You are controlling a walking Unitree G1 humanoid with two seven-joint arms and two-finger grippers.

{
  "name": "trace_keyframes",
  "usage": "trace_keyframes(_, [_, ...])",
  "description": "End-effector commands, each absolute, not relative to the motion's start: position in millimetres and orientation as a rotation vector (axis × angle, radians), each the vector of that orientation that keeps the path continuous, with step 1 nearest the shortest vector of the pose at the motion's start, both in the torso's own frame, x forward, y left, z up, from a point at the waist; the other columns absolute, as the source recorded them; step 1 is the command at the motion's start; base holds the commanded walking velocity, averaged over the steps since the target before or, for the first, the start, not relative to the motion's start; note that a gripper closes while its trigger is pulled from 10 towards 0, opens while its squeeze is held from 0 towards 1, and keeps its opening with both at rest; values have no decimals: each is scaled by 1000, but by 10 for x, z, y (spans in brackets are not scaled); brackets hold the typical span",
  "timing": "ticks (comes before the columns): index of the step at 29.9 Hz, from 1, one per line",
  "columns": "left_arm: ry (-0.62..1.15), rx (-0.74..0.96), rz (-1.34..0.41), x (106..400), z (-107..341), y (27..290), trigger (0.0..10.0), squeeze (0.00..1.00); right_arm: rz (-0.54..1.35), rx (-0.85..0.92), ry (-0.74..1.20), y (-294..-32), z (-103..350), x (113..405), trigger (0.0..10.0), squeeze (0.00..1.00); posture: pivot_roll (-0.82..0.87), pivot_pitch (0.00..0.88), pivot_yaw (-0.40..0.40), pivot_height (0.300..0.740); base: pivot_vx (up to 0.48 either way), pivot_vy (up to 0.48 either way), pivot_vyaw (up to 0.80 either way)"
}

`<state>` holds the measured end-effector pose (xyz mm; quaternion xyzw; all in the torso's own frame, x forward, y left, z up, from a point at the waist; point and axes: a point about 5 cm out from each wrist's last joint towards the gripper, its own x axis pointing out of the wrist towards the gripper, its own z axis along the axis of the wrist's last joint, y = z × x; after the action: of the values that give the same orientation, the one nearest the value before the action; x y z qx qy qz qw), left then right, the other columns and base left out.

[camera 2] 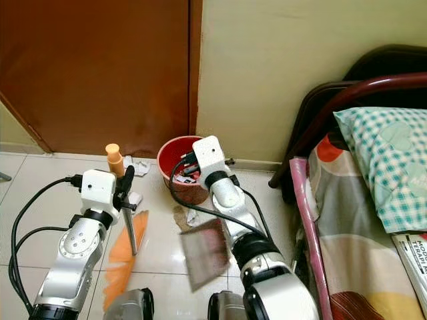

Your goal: Sweep floor

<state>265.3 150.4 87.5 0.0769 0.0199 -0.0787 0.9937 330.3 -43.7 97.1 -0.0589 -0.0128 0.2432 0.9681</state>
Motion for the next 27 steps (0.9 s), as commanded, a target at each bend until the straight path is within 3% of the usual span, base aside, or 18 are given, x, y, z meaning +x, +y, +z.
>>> trace_keyframes(1, [45, 130, -185, 2643, 849, 1441, 10000, 0, 532, -115, -58, -433, 1021, 3288, 10000, 0, 42, 125, -91, 740, 0, 0, 0])
trace_keyframes(7, [44, 133, -184, 2634, 854, 1466, 10000, 0, 569, -175, -11, -685, 905, 3227, 10000, 0, 45, 128, -88, 740, 0, 0, 0])
trace_keyframes(13, [47, 143, -185, 2628, 853, 1495, 10000, 0, 529, -278, 79, -1098, 795, 3196, 10000, 0, 42, 129, -82, 740, 0, 0, 0])
trace_keyframes(16, [51, 150, -186, 2626, 848, 1510, 10000, 0, 364, -274, 96, -1398, 817, 3238, 10000, 0, 43, 125, -73, 740, 0, 0, 0])
trace_keyframes(20, [51, 155, -188, 2613, 852, 1524, 10000, 0, 146, -236, 39, -1568, 925, 3302, 10000, 0, 51, 126, -64, 740, 0, 0, 0])
trace_keyframes(27, [-17, 157, -202, 2705, 1032, 1525, 10000, 0, -58, -168, -28, -1514, 1072, 3441, 10000, 0, 85, 131, -56, 740, 0, 0, 0])
